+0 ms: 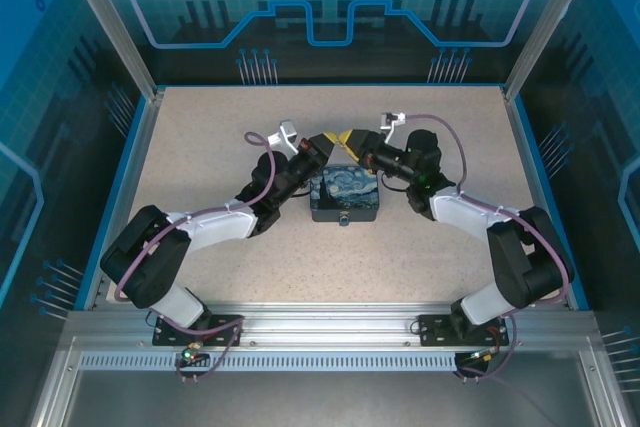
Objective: Unlock the padlock with the key
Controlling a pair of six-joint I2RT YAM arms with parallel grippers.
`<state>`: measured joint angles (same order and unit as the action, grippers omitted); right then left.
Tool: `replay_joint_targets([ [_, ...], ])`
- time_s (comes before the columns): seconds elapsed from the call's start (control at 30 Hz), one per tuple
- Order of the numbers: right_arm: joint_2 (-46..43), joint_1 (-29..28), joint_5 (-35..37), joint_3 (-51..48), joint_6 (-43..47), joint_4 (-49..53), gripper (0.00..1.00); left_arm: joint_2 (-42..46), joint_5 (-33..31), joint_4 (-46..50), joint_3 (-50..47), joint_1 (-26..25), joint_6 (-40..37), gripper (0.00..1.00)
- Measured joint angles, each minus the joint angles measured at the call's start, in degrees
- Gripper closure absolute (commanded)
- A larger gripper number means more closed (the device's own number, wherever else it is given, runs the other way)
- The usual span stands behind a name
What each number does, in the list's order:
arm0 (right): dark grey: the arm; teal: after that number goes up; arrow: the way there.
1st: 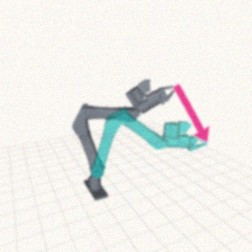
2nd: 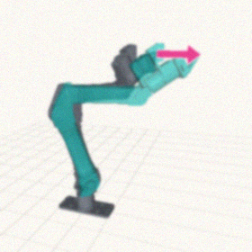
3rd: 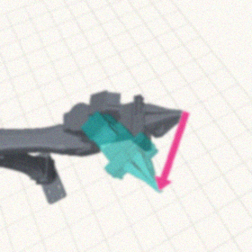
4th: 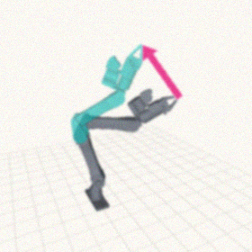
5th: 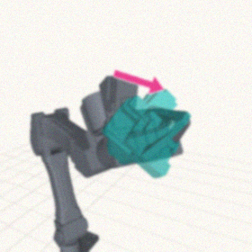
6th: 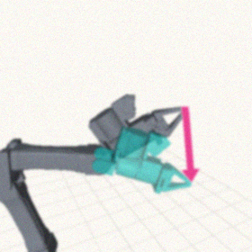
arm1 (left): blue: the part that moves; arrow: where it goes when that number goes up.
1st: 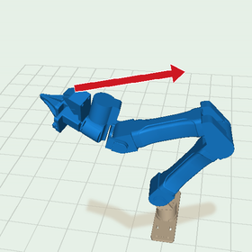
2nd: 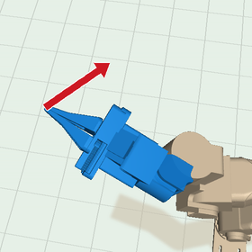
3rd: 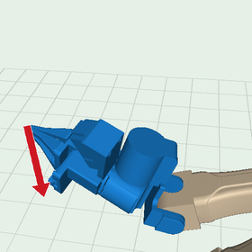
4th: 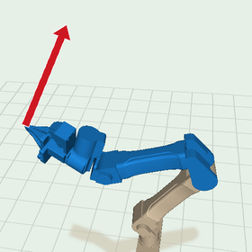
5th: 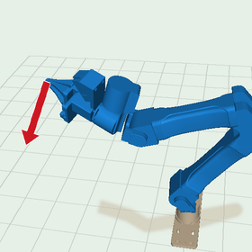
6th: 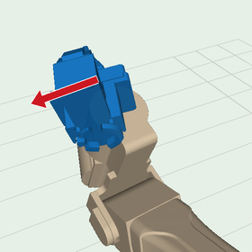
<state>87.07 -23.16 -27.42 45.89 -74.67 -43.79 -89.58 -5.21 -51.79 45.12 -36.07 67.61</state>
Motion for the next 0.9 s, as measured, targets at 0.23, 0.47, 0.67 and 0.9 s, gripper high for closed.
replay_joint_targets([
  [0.23,0.1,-0.4,0.0,0.0,-0.2,-0.5,0.72,0.0,-0.2,0.0,0.0,0.0,0.0,1.0],
  [0.47,0.1,-0.5,-0.1,-0.2,-0.1,-0.4,0.75,0.0,-0.2,0.0,0.0,0.0,0.0,1.0],
  [0.67,-0.1,-0.5,-0.1,-1.5,-0.1,-0.8,0.76,0.0,-0.2,0.5,0.0,0.0,-0.1,1.0],
  [0.9,-0.6,-0.5,-0.1,-2.0,-0.1,-0.8,0.81,0.0,-0.6,0.7,0.0,0.0,-0.2,1.0],
])
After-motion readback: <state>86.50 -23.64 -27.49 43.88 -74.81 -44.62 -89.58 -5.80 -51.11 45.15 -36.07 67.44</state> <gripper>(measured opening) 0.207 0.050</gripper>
